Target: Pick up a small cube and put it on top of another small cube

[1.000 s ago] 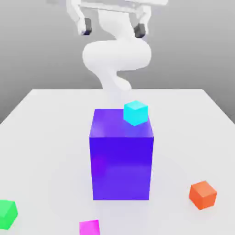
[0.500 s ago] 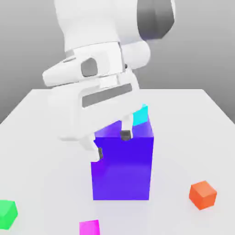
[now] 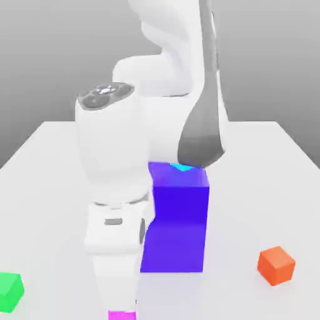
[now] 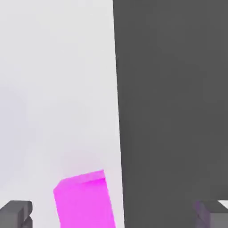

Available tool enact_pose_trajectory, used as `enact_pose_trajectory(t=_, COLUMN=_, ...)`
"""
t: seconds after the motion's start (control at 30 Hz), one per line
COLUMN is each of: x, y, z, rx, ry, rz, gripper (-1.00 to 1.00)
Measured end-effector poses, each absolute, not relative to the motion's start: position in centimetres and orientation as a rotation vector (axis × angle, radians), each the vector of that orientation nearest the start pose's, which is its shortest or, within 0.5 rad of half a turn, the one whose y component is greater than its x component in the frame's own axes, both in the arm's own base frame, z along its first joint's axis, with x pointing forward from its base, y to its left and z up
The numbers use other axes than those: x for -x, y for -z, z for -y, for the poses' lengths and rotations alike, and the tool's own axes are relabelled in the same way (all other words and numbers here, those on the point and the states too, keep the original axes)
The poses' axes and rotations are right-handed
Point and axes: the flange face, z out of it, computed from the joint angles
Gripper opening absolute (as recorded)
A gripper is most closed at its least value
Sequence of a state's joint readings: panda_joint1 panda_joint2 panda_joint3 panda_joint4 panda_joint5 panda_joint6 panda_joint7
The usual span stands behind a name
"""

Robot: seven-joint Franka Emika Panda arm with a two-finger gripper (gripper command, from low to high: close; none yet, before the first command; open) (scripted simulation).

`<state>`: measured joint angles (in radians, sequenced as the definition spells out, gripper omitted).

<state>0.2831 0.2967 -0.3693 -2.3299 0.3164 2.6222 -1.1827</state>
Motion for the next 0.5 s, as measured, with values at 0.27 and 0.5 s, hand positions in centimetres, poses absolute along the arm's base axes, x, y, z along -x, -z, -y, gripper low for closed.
enact_pose_trajectory(t=0.27, x=-51.2, y=-13.2, z=6.6, rx=2.789, ry=0.001, rz=1.449, gripper=-1.0)
enact_pose_trajectory(t=0.5, x=-51.1, y=-13.2, z=6.5, rx=2.78, ry=-0.011, rz=1.452, gripper=-1.0)
